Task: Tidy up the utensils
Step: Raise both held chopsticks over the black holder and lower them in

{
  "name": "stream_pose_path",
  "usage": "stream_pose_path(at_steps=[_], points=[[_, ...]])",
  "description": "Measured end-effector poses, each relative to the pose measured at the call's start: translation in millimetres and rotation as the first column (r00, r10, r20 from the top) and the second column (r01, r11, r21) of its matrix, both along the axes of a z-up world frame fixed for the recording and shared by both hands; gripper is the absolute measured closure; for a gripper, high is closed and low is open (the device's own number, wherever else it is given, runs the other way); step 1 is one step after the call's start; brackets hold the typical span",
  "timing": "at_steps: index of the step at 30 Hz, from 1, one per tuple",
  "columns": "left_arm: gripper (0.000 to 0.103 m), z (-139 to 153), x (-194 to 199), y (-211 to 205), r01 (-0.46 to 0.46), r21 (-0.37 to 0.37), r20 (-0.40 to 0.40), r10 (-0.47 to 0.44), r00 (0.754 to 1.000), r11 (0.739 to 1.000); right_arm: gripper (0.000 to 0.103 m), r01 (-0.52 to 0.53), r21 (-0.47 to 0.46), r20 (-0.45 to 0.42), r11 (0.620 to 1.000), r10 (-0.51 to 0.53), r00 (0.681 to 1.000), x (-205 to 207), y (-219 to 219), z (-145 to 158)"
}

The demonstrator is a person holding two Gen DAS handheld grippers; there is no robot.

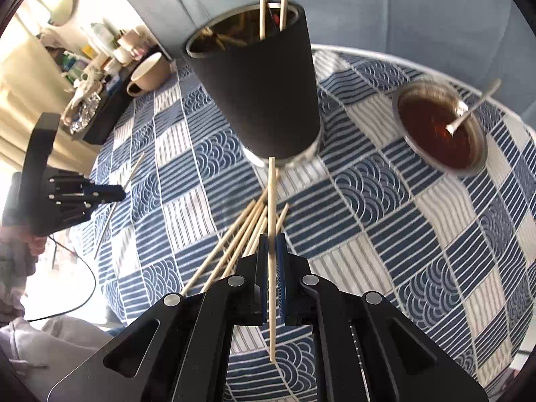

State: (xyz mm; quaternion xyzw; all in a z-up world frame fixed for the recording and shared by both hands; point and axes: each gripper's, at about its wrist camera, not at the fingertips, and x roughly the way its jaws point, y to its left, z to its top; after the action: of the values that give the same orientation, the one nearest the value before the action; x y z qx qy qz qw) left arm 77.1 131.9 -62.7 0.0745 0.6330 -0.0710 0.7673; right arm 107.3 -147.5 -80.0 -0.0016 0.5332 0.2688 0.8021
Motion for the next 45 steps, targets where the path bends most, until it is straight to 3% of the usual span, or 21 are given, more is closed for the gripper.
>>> stream_pose_path(at_steps=[11,25,36,45], points=[[0.098,61,34,-27,0.017,-0.008,0.182,-0.016,0.983,1.000,0.099,-0.029,0.075,0.147,0.997,0.018,0.989,8,1,55],[0.098,127,66,-70,0.062,-0.035,0.346,-0.046,0.937,0.997,0.098,-0.039,0.134,0.304,0.990,-0.003,0.953,30,-3,135],[0.098,159,106,-88,0.119,-0.161,0.448,-0.035,0.893,0.980,0.098,-0.043,0.176,0.375,0.983,-0.027,0.927,60,3,174],[0.098,162,143,-88,0.150,-0.301,0.558,0.046,0.829,0.942,0.098,-0.006,0.219,0.362,0.976,-0.075,0.929,99,6,175]])
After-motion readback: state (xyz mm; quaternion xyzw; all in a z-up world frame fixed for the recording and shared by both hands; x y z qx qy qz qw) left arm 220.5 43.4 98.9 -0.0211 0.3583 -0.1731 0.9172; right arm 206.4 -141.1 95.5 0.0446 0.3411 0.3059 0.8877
